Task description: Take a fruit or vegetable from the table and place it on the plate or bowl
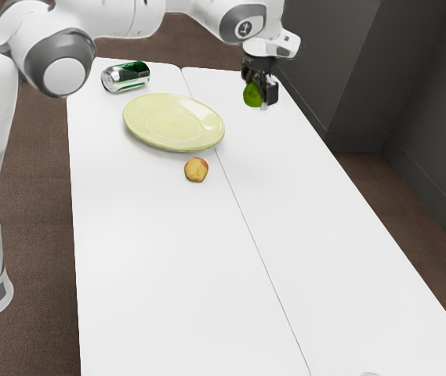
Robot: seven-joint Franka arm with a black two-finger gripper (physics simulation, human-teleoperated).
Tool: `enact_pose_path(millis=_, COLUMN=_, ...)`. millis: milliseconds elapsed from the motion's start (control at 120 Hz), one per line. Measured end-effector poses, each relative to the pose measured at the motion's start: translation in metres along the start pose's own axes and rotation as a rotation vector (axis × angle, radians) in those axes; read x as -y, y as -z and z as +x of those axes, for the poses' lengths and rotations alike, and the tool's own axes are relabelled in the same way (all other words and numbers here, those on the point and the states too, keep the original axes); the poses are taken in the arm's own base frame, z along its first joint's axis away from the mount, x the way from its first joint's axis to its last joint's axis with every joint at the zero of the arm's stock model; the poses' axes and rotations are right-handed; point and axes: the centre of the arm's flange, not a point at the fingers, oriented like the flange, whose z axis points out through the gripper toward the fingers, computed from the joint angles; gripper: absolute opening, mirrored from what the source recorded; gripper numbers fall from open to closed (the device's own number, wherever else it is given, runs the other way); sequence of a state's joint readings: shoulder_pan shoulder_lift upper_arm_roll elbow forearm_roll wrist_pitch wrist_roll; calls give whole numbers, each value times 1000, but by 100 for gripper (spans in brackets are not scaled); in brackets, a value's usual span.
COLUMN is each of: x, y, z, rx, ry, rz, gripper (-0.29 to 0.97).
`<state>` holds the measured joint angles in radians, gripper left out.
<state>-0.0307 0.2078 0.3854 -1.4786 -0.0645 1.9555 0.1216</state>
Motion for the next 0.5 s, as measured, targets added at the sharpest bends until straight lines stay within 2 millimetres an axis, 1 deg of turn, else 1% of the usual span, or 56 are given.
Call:
enact_pose_path(millis=75, x=18, y=2, z=-1, rx=-3, ry=20, rz=12, gripper=27)
enact_pose_path(millis=167, x=55, y=-2, z=-6, rx=3, ry=65, rz=30, gripper=27)
enact_pose_path(millis=200, x=65, y=-3, z=-7, rx=5, ry=77, rz=35, gripper=27)
enact_pose_path(millis=275, x=82, y=-5, z=-10, rx=10, ry=94, rz=42, gripper=27)
enact_pose_path(millis=350, x=92, y=-7, z=-13, rx=14, ry=103, rz=45, gripper=28)
enact_pose_path(millis=425, x=106, y=-10, z=-16, rx=20, ry=119, rz=51, gripper=28)
enact_pose_path(millis=500, x=123, y=-17, z=-20, rx=33, ry=138, rz=59, gripper=28)
